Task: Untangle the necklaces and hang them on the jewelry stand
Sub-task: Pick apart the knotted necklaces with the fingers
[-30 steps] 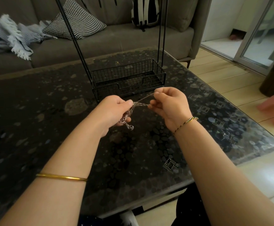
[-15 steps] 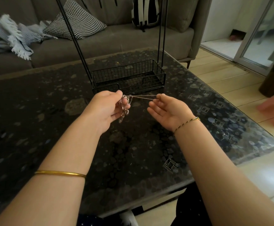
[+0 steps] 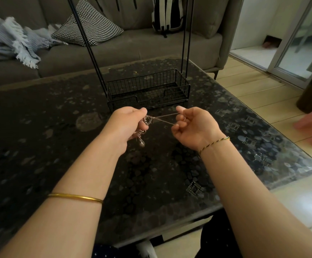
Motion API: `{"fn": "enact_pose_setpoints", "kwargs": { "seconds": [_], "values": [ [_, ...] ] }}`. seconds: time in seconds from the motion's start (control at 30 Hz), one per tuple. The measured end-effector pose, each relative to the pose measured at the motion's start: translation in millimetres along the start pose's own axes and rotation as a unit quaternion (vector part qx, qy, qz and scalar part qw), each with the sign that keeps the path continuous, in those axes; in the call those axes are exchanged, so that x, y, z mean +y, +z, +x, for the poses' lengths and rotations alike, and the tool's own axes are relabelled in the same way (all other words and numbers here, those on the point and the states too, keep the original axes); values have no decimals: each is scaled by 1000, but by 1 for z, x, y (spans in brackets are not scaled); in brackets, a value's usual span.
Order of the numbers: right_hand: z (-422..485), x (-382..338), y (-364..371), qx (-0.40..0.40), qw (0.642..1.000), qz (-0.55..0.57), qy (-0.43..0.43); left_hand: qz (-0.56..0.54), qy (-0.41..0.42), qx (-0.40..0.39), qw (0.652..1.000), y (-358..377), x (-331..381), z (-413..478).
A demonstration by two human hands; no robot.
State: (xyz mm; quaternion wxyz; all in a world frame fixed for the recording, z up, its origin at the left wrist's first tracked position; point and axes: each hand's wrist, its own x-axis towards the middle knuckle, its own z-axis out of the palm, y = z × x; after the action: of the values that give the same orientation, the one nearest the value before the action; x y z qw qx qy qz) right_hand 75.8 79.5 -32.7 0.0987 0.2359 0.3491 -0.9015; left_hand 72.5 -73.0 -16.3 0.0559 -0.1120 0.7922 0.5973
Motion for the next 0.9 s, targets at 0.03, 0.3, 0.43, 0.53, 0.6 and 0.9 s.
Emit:
{"fn": "enact_pose_setpoints", "kwargs": {
  "seconds": [0.03, 0.3, 0.43, 0.53, 0.6, 0.9],
  "values": [
    [0, 0, -1, -4, 1000, -11, -4, -11, -4, -4, 1000, 0, 0, 0],
    [3, 2, 1, 103, 902, -402, -115, -84, -32, -34, 995, 3, 0, 0],
    [3, 11, -1, 81, 799, -549, -233, -78, -18, -42, 996, 4, 1, -2],
    [-6, 8, 3, 5, 817, -506, -276, -74, -21, -34, 996, 4, 0, -1],
    [-12, 8, 6, -41, 824, -486, -286, -56, -18, -24, 998, 4, -1, 0],
    [-12, 12, 6, -44, 749, -552, -363, -43, -8, -6, 999, 9, 2, -4]
  ]
}}
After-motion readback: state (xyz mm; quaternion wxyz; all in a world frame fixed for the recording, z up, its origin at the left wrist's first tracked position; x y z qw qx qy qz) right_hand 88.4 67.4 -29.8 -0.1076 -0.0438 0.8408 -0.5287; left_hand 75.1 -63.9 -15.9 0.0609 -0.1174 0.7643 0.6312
